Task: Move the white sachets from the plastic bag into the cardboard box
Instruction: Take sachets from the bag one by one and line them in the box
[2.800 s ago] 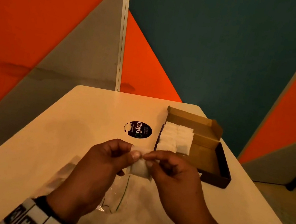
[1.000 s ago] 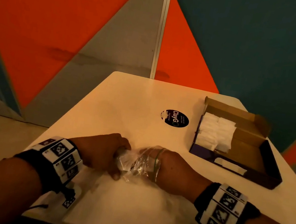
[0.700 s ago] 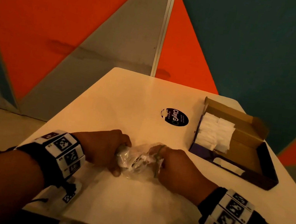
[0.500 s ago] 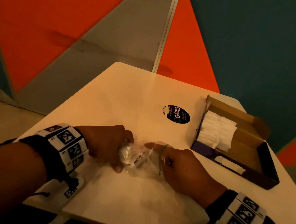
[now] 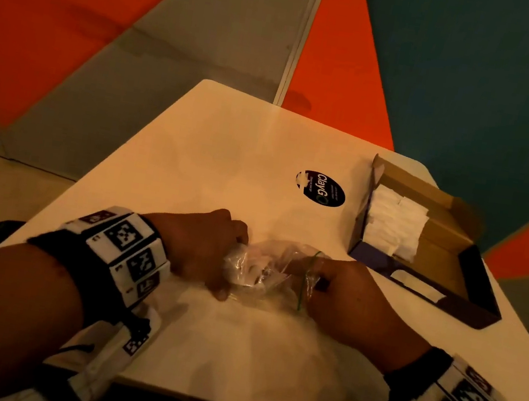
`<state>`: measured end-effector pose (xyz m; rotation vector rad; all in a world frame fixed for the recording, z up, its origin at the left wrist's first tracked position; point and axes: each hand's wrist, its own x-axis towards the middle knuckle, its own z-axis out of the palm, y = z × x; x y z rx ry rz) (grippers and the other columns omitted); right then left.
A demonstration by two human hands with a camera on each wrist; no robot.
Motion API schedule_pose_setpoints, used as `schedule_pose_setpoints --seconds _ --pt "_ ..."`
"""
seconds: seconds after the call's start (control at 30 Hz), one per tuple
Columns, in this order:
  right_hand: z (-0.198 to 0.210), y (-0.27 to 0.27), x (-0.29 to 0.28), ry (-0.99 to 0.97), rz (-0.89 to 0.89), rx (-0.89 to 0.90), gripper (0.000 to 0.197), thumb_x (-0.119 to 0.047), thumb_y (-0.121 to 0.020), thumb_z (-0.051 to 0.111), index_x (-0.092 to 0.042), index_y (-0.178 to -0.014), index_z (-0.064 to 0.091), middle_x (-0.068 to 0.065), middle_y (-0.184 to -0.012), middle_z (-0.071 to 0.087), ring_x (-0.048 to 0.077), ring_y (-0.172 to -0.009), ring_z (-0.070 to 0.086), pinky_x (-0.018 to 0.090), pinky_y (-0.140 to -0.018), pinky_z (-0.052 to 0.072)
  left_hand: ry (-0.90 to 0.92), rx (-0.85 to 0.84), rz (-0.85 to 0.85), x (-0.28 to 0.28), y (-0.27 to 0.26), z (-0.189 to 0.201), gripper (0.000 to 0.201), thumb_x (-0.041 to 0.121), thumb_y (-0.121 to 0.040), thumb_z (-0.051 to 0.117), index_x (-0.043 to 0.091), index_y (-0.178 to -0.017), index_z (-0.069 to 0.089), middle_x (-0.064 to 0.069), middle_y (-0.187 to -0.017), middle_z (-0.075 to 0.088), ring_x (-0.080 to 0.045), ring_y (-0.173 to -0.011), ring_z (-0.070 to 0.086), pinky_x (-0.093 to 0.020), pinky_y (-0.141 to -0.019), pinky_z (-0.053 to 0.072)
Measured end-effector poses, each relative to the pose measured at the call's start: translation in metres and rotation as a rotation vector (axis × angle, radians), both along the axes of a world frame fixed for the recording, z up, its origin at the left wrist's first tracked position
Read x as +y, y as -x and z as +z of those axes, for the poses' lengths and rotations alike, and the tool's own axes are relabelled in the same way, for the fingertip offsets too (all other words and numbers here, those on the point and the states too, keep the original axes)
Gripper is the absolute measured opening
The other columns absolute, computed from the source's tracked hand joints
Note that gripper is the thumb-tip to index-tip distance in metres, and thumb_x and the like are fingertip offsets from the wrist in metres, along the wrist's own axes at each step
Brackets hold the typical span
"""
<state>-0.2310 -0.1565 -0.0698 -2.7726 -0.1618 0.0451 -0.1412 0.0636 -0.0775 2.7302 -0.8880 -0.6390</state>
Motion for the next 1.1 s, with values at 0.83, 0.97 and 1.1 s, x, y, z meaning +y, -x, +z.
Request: schedule_pose_setpoints --seconds 0.83,0.97,1.1 --pt "-0.016 0.008 -0.03 -0.29 -0.029 0.088 0.01 -0.038 -0.082 0.073 -0.039 -0.092 0.074 -0.019 -0.096 0.069 -0.002 -0.079 0.061 0.019 -0.081 0.049 -0.059 -0.019 0.133 -0.008 0.018 0.013 0.089 0.038 -0.064 0.089 0.031 -0.139 0.042 0.006 -0.132 0.047 -0.015 -0.116 0.054 -0.036 -0.103 0.047" --pt "-0.014 0.01 -0.03 -0.411 -0.036 0.124 0.018 -0.03 -0.089 0.064 -0.038 -0.075 0.072 -0.016 -0.08 0.07 0.001 -0.074 0.065 0.021 -0.079 0.051 -0.056 -0.026 0.135 -0.014 0.024 0.02 0.081 0.032 -0.064 0.09 0.029 -0.134 0.048 0.006 -0.127 0.052 -0.015 -0.113 0.056 -0.035 -0.102 0.048" --pt "-0.019 0.009 -0.026 -0.356 -0.061 0.031 0.016 -0.033 -0.089 0.064 -0.028 -0.1 0.074 -0.01 -0.085 0.069 0.006 -0.078 0.067 0.016 -0.07 0.048 -0.051 -0.024 0.131 -0.013 0.026 0.022 0.08 0.034 -0.064 0.09 0.032 -0.132 0.047 0.009 -0.125 0.05 -0.011 -0.111 0.054 -0.031 -0.102 0.046"
